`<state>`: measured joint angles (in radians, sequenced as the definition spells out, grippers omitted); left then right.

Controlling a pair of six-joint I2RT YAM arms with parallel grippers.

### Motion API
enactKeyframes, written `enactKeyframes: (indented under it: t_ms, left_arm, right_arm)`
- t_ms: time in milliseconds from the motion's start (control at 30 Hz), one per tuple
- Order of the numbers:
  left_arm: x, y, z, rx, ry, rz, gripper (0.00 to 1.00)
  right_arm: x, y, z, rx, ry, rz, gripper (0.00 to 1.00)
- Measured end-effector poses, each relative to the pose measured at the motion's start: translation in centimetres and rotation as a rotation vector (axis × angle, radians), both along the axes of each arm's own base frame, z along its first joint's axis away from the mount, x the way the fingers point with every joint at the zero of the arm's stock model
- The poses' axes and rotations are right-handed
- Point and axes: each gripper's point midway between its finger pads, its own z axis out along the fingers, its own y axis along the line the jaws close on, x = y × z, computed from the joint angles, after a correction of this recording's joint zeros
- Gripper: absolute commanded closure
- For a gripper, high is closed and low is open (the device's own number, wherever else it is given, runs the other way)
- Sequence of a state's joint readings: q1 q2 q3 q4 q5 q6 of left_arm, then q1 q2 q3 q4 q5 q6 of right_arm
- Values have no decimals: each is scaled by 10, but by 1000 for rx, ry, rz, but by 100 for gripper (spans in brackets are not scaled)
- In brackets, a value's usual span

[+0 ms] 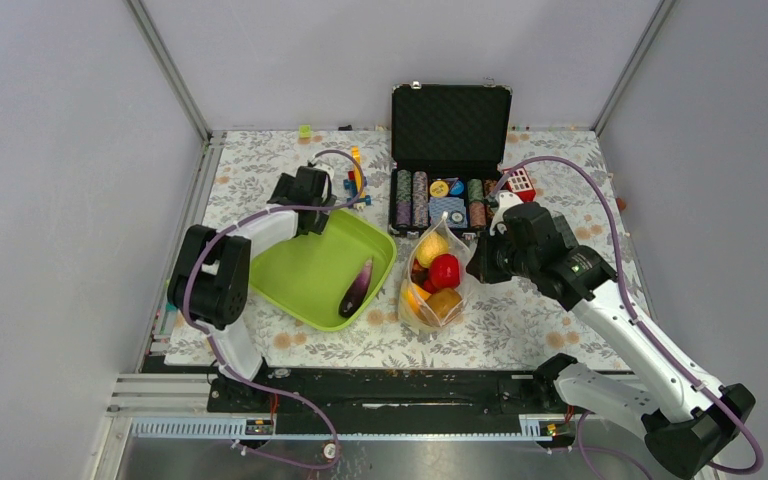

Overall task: Place the food in the zip-top bag and seal the zipper
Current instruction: Pick up the fake fruit from the bin.

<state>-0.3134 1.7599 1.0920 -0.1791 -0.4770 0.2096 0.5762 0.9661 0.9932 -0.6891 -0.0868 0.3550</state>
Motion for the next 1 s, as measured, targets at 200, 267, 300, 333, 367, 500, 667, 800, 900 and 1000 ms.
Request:
enactKeyframes:
  t_ms: [200,267,300,333,367,500,667,800,900,1000]
  left_arm:
    - [3,1,-23,16,53,3,11]
    - [4,1,-30,24,72,4,13]
    - [7,0,-28,24,67,5,13]
    - [10,-1,-27,22,63,5,15]
    - [13,-2,-26,21,59,5,17]
    - [18,-4,-31,22,76,10,30]
    - [19,-3,-32,30,87,16,47]
    - [18,-3,-32,31,88,20,60]
    - [18,-3,-32,28,88,26,66]
    - [17,-3,-32,22,93,33,73]
  right_arm:
    - [1,0,-1,-3,2,-1,94]
    - [1,-1,-1,-6,0,-5,94]
    - [2,-1,-1,-8,-1,-8,94]
    - [2,-2,-1,-10,-2,-10,94]
    - [2,-2,-1,-11,-3,-11,94]
    - [2,-2,-2,-12,-2,-12,94]
    - [3,-1,-2,-14,-1,-12,94]
    - [3,-1,-2,-13,-1,-12,94]
    - [3,-1,-2,-13,-1,-12,94]
    - [3,-1,-2,-13,-1,-12,94]
